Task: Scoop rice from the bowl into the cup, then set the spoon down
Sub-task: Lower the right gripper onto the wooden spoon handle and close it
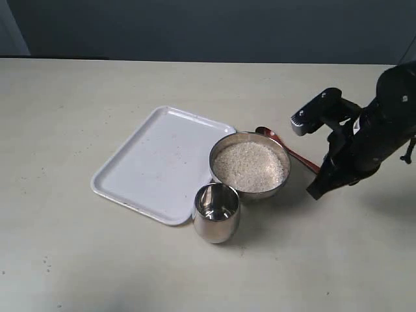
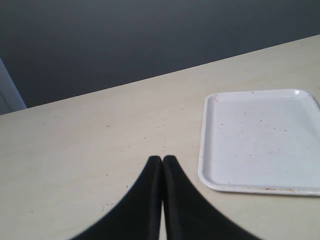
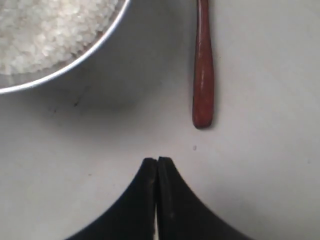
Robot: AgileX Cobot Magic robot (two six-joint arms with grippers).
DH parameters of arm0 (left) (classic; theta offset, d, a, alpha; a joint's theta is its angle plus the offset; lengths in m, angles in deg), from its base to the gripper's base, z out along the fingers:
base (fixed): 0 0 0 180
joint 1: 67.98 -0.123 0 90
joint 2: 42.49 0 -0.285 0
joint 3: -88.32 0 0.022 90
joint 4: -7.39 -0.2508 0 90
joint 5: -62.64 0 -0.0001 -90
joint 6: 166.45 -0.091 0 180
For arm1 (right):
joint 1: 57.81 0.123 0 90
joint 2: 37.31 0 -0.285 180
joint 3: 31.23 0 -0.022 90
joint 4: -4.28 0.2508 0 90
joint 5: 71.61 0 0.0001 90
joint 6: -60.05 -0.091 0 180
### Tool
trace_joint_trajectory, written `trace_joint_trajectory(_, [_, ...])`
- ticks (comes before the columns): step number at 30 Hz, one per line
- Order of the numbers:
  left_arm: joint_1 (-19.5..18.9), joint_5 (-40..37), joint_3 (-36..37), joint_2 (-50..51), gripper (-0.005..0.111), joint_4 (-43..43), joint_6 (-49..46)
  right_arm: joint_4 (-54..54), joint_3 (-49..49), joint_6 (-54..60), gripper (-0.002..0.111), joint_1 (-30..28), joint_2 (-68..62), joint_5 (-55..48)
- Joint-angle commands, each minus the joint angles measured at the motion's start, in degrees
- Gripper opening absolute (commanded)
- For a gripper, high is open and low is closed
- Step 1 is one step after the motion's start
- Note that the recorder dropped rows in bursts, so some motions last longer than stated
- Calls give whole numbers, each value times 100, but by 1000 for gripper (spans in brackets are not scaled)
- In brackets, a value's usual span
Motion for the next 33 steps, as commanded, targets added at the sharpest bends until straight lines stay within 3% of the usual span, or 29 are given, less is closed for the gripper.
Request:
trace_joint_trajectory(1, [26, 85, -14, -25, 1, 38, 31, -179, -25, -43, 4, 10, -284, 392])
trace_joint_trajectory(4, [26, 85, -14, -25, 1, 38, 31, -340, -25, -43, 25, 10, -310, 404])
trace_joint_trajectory(7, [26, 85, -14, -25, 1, 38, 31, -590, -25, -236, 52, 10, -310, 498])
trace_joint_trajectory(9, [26, 85, -14, -25, 1, 38, 31, -880, -25, -543, 60, 10, -310, 748])
trace_joint_trajectory(17, [26, 85, -14, -25, 1, 38, 31, -1805, -25, -627, 58, 10, -462, 1644])
trace_joint_trajectory(22, [26, 85, -14, -25, 1, 38, 31, -1764, -25, -880, 52, -178, -749, 1497])
trace_joint_trajectory(33, [26, 85, -14, -25, 1, 38, 31, -1288, -224, -951, 51, -308, -997, 1572])
